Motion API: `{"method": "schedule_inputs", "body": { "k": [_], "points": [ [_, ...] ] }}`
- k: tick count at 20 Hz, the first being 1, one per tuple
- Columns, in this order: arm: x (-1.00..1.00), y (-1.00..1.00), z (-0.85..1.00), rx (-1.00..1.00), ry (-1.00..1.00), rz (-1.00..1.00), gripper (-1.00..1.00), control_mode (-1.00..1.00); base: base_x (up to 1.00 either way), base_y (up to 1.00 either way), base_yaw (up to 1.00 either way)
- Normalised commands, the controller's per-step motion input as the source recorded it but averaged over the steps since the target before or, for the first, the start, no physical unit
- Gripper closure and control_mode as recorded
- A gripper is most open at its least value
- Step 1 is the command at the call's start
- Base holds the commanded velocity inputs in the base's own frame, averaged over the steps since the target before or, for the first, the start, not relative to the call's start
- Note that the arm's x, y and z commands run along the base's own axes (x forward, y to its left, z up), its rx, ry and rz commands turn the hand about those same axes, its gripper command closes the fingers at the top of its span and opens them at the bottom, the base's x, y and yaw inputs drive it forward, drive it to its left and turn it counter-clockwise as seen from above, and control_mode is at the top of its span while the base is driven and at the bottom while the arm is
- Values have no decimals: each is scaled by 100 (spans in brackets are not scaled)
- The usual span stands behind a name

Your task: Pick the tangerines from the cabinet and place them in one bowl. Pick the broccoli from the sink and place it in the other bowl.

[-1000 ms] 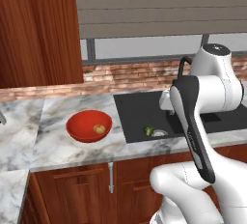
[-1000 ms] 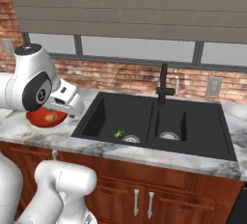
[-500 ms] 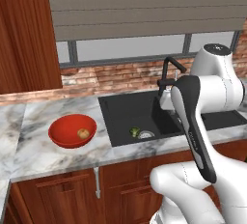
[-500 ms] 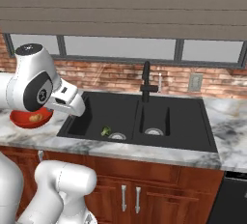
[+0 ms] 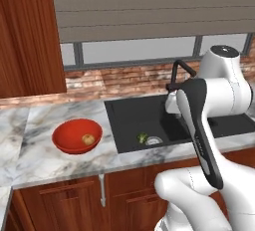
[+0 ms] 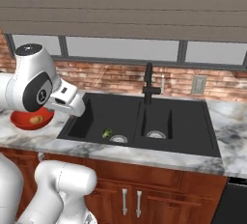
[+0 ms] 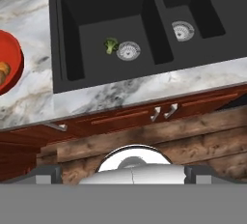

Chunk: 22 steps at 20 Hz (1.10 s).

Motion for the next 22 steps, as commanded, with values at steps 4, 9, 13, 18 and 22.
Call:
{"method": "schedule_inputs", "body": {
  "k": [4, 9, 13, 18, 22],
  "points": [
    [0, 0, 0, 0, 0, 0, -100, 100, 50, -6, 10],
    [0, 0, 0, 0, 0, 0, -100, 100, 36, -18, 4],
    [0, 0, 0, 0, 0, 0, -100, 100, 4, -18, 0],
    [0, 0, 0, 0, 0, 0, -100, 100, 0, 0, 0],
    [0, 0, 0, 0, 0, 0, -100, 100, 0, 0, 0]
  ]
}}
